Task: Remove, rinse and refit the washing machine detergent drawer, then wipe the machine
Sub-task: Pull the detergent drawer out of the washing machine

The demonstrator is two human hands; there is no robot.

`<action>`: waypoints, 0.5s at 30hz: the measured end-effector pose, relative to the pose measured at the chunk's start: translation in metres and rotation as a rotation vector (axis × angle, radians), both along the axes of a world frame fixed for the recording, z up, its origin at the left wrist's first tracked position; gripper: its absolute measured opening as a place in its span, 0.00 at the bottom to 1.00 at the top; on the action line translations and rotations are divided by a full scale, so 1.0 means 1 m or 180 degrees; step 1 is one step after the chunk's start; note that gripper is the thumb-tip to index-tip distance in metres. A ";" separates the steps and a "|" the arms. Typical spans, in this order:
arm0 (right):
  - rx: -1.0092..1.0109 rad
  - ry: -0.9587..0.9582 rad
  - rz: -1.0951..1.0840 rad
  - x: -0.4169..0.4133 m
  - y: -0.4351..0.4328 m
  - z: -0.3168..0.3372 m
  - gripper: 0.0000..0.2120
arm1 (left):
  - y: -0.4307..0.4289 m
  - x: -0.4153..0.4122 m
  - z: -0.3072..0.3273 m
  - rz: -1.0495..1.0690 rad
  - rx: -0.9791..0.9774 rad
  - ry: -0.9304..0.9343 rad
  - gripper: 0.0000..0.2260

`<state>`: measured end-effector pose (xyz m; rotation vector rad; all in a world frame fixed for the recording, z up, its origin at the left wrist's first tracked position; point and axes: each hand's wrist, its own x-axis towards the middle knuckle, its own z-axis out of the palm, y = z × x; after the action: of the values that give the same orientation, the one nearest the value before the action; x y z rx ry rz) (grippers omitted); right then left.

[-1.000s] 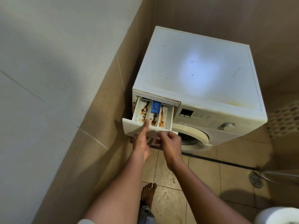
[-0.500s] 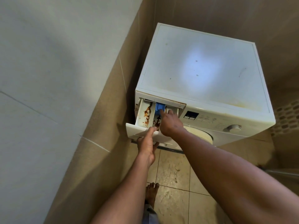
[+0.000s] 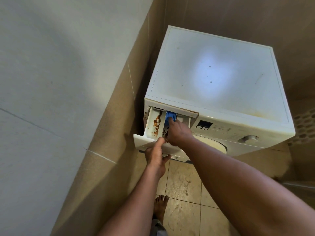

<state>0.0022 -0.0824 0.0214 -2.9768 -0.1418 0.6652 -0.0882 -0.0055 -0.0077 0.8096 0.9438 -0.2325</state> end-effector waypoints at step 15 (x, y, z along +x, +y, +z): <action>0.0168 -0.0250 0.0055 -0.107 -0.008 0.001 0.39 | 0.000 -0.100 0.003 0.0131 0.0085 -0.0087 0.23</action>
<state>-0.1049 -0.0908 0.0228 -2.9550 -0.1878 0.5379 -0.1883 -0.0055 -0.0050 0.8153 0.9387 -0.1732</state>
